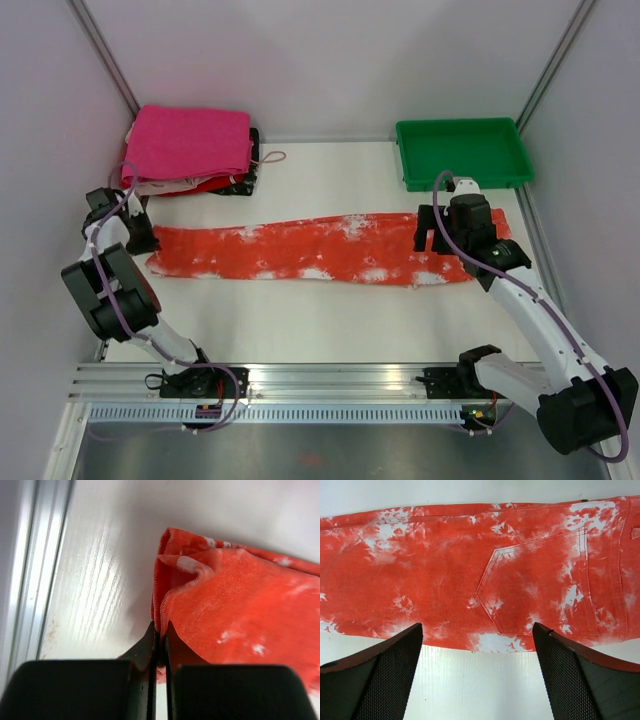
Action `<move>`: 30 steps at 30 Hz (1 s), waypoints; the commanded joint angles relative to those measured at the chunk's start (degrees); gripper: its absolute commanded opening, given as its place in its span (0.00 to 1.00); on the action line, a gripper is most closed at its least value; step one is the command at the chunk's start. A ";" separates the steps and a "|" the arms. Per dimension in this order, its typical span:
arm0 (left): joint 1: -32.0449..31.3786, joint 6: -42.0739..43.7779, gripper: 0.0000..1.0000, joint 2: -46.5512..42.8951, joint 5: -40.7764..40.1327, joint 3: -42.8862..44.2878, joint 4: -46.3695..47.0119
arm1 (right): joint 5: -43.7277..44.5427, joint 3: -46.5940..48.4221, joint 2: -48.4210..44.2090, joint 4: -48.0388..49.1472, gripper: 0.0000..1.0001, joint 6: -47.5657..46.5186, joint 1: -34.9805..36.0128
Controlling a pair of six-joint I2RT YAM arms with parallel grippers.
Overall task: Fold and stack the trousers
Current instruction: Fold the trousers
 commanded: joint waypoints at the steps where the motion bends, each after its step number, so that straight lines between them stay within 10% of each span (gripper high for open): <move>1: -1.66 -5.05 0.02 -11.54 1.76 -0.10 0.69 | 1.22 -0.64 -1.91 1.16 0.96 1.27 -0.03; 8: -8.78 -7.77 0.02 -17.96 -9.76 3.58 -6.07 | 0.16 -2.31 -3.41 2.13 0.96 1.89 -0.03; 30: -64.76 -44.50 0.02 -6.73 -29.89 22.21 -14.96 | -3.89 -8.12 -4.81 4.16 0.98 11.12 -0.12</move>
